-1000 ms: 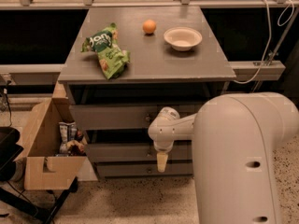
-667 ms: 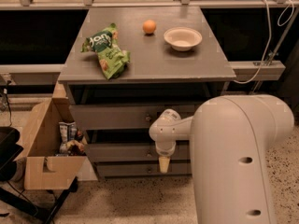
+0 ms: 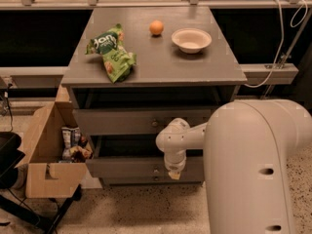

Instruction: Open middle drawer

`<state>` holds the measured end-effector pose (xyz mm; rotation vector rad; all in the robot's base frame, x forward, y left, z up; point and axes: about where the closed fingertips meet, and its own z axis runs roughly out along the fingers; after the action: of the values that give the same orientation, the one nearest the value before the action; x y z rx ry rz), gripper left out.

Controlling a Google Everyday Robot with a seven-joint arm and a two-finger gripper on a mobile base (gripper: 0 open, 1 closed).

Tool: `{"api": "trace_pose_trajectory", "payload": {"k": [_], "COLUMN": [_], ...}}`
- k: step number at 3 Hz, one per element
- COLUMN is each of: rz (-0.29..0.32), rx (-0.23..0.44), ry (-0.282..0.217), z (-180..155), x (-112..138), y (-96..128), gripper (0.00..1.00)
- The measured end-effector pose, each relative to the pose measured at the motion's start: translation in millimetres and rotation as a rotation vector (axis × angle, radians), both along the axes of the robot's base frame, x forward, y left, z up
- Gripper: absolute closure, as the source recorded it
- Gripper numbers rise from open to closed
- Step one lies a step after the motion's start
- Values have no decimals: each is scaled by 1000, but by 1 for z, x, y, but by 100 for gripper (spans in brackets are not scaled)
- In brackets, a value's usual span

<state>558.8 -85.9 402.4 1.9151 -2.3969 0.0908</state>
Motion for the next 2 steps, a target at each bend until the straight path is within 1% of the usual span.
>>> {"api": "trace_pose_trajectory", "payload": {"k": [1, 2], "rz": [0, 0], "rx": [0, 0], "ry": [0, 0], "z": [1, 2], "x": [0, 0], "y": [0, 0], "gripper": [88, 78]}}
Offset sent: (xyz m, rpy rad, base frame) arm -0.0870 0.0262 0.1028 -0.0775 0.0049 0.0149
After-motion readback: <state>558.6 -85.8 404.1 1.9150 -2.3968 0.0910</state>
